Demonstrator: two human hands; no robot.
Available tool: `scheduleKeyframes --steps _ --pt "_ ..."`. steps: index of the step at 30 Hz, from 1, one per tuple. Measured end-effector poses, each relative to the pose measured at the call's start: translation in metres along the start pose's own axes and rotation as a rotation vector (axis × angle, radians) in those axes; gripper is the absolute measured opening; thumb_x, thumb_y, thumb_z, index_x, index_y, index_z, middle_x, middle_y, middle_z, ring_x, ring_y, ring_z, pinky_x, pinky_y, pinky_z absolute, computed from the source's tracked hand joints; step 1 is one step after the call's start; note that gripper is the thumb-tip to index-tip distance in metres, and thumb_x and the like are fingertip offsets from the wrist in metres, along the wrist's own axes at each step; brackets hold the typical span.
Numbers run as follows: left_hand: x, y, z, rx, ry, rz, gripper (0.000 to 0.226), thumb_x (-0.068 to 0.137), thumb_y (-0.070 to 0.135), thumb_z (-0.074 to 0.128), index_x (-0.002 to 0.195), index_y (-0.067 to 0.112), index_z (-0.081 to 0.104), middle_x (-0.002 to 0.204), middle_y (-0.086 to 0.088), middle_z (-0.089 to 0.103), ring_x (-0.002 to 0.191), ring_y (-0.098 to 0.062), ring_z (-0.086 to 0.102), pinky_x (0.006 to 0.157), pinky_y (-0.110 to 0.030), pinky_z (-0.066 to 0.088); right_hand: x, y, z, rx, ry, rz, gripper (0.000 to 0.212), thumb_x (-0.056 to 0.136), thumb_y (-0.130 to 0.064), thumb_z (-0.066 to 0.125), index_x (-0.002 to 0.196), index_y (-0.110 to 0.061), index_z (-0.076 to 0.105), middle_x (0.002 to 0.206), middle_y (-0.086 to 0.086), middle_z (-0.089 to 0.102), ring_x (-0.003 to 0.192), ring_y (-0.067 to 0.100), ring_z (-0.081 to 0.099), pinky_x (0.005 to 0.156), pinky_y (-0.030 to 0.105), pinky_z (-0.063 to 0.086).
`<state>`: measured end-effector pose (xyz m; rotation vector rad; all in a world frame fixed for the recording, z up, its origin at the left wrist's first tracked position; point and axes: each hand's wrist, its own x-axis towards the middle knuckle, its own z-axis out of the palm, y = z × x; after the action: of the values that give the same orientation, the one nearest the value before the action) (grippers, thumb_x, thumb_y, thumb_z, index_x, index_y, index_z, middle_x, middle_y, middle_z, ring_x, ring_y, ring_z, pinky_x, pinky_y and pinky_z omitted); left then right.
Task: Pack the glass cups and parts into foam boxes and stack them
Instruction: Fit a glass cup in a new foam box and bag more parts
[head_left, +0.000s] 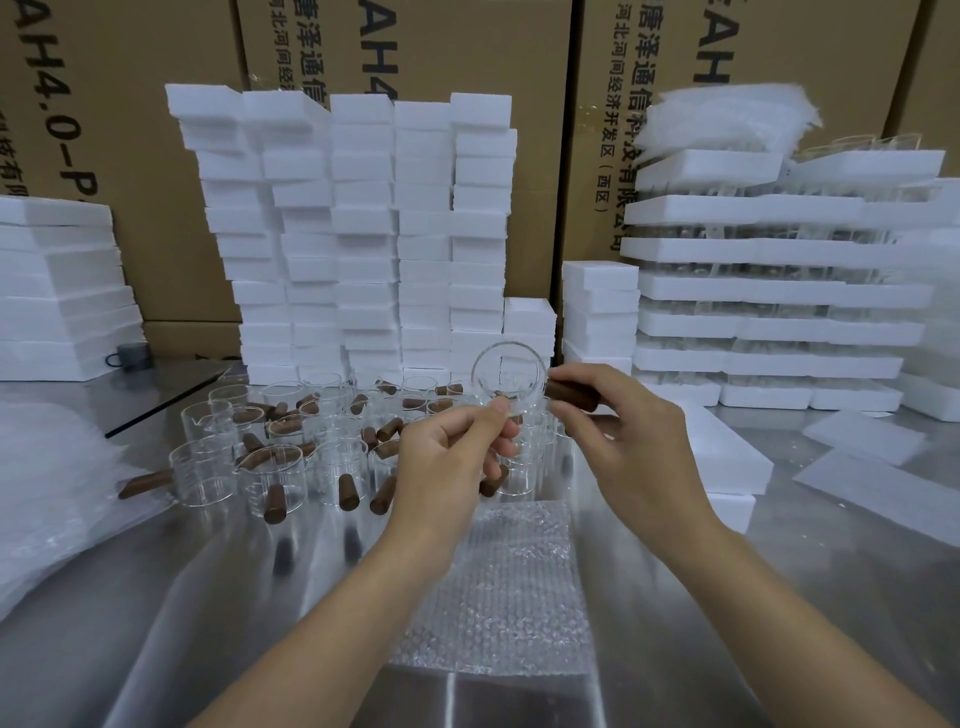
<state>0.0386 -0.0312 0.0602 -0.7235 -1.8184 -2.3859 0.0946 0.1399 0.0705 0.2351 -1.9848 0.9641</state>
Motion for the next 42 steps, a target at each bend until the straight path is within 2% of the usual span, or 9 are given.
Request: scheduleKeyframes --steps 4,9,12,15,23,27,32,38,42 --pt "0.0 0.004 -0.001 -0.069 0.007 0.029 0.041 0.091 0.057 0.067 0.075 0.022 0.08 0.076 -0.003 0.072 0.059 -0.01 0.058 0.056 -0.014 0.045 -0.001 0.0 0.002 0.15 0.069 0.086 0.017 0.103 -0.017 0.069 0.118 -0.023 0.075 0.102 -0.012 0.077 0.095 0.014 0.076 0.085 0.028 0.062" --pt "0.007 0.002 -0.008 0.009 0.072 0.066 0.005 0.099 0.035 0.075 0.101 0.038 0.078 0.105 0.011 0.077 0.092 -0.003 0.07 0.077 -0.023 0.048 0.006 -0.003 0.0 0.382 0.067 0.2 0.012 0.104 -0.014 0.066 0.108 -0.019 0.076 0.093 0.002 0.078 0.082 0.02 0.077 0.078 0.031 0.063" --pt "0.007 0.002 -0.008 0.015 -0.017 0.006 0.033 0.093 0.05 0.076 0.124 0.039 0.075 0.118 0.015 0.077 0.109 -0.005 0.072 0.078 -0.028 0.053 0.007 -0.004 -0.001 0.437 0.055 0.223 0.013 0.104 -0.013 0.066 0.109 -0.018 0.077 0.095 0.003 0.078 0.082 0.018 0.077 0.077 0.028 0.063" --pt "0.005 0.003 -0.007 0.003 -0.061 -0.026 0.051 0.085 0.061 0.071 0.129 0.034 0.074 0.119 0.016 0.079 0.106 -0.003 0.073 0.08 -0.031 0.055 0.007 -0.002 -0.002 0.468 0.05 0.246 0.013 0.104 -0.015 0.066 0.111 -0.019 0.077 0.096 0.004 0.079 0.084 0.019 0.076 0.079 0.031 0.064" --pt "0.004 -0.002 -0.004 -0.189 -0.002 -0.257 0.048 0.078 0.062 0.079 0.109 0.026 0.085 0.111 0.002 0.083 0.106 -0.01 0.078 0.08 -0.03 0.054 0.003 -0.004 0.004 0.507 0.025 0.304 0.022 0.096 -0.029 0.078 0.117 -0.027 0.073 0.106 -0.002 0.079 0.097 0.018 0.077 0.075 0.027 0.061" --pt "0.002 -0.004 -0.001 -0.366 0.003 -0.414 0.056 0.083 0.056 0.078 0.122 0.017 0.077 0.114 -0.004 0.083 0.104 -0.015 0.08 0.082 -0.033 0.055 0.0 -0.004 0.005 0.325 -0.092 0.221 0.038 0.087 -0.04 0.085 0.121 -0.037 0.069 0.124 -0.015 0.072 0.114 0.006 0.069 0.085 0.024 0.06" --pt "0.002 -0.003 -0.001 -0.451 -0.089 -0.5 0.044 0.087 0.057 0.072 0.105 0.02 0.088 0.117 -0.003 0.082 0.09 -0.009 0.079 0.072 -0.027 0.052 -0.004 0.001 0.012 0.197 -0.137 0.208 0.06 0.087 -0.03 0.088 0.134 -0.05 0.057 0.132 -0.028 0.063 0.128 -0.005 0.057 0.103 0.034 0.055" --pt "0.001 -0.009 0.001 -0.447 -0.123 -0.543 0.053 0.079 0.057 0.073 0.108 0.015 0.086 0.111 -0.004 0.082 0.089 -0.013 0.08 0.069 -0.029 0.051 -0.003 -0.002 0.011 0.227 -0.113 0.216 0.054 0.086 -0.033 0.086 0.133 -0.044 0.061 0.135 -0.023 0.066 0.132 -0.002 0.057 0.108 0.042 0.053" --pt "0.0 -0.011 0.003 -0.401 -0.083 -0.508 0.057 0.092 0.055 0.069 0.133 0.016 0.072 0.119 -0.005 0.081 0.101 -0.018 0.08 0.066 -0.03 0.054 -0.004 -0.005 0.01 0.159 -0.066 0.13 0.048 0.089 -0.023 0.086 0.127 -0.04 0.063 0.13 -0.019 0.069 0.128 0.006 0.061 0.105 0.043 0.052"
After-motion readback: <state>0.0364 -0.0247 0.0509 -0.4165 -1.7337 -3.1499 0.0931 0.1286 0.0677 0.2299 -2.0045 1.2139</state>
